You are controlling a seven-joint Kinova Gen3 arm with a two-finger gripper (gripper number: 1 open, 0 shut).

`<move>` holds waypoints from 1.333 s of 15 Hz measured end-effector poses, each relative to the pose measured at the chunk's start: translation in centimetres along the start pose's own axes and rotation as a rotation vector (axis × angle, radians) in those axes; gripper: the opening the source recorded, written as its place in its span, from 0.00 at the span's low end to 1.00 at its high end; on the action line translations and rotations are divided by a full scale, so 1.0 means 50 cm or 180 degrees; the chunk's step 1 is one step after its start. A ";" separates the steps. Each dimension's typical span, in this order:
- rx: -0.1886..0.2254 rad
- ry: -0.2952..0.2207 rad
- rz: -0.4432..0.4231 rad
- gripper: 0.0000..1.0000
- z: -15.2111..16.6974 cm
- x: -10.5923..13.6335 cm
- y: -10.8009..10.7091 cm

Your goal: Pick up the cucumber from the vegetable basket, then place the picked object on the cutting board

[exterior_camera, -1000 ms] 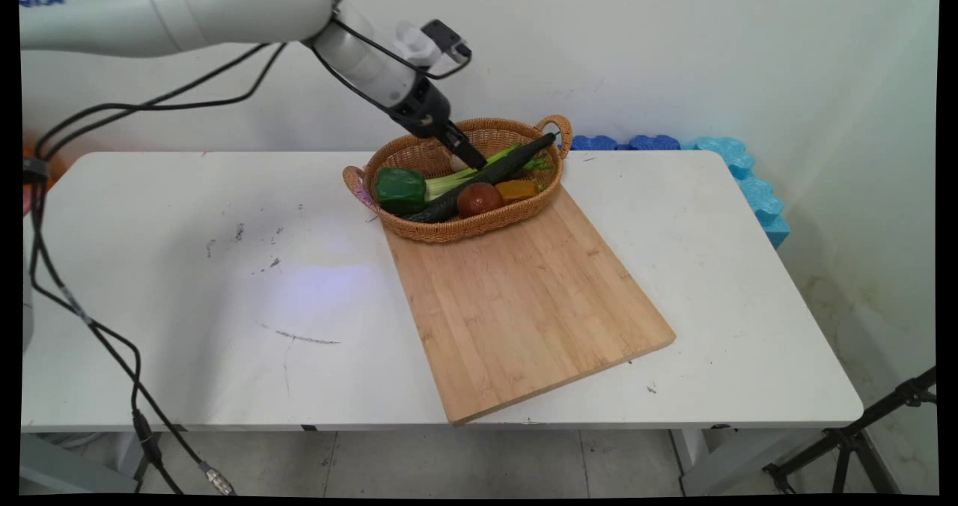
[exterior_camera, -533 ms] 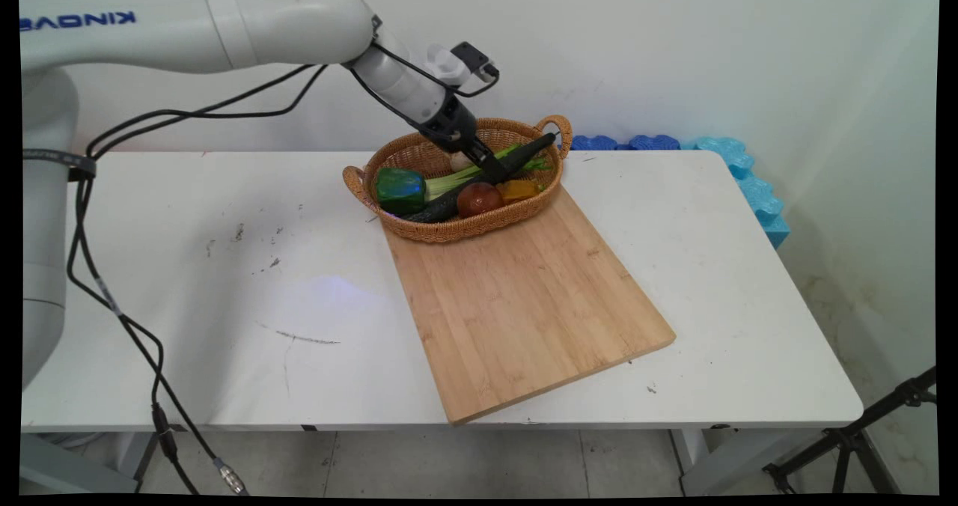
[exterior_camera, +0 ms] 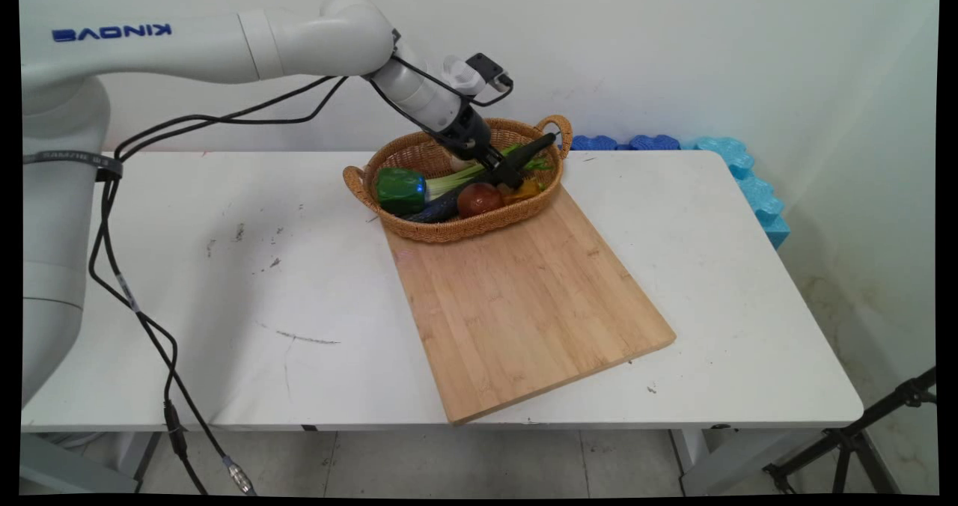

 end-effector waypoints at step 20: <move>0.0027 0.0164 0.0168 0.00 -0.061 0.035 0.012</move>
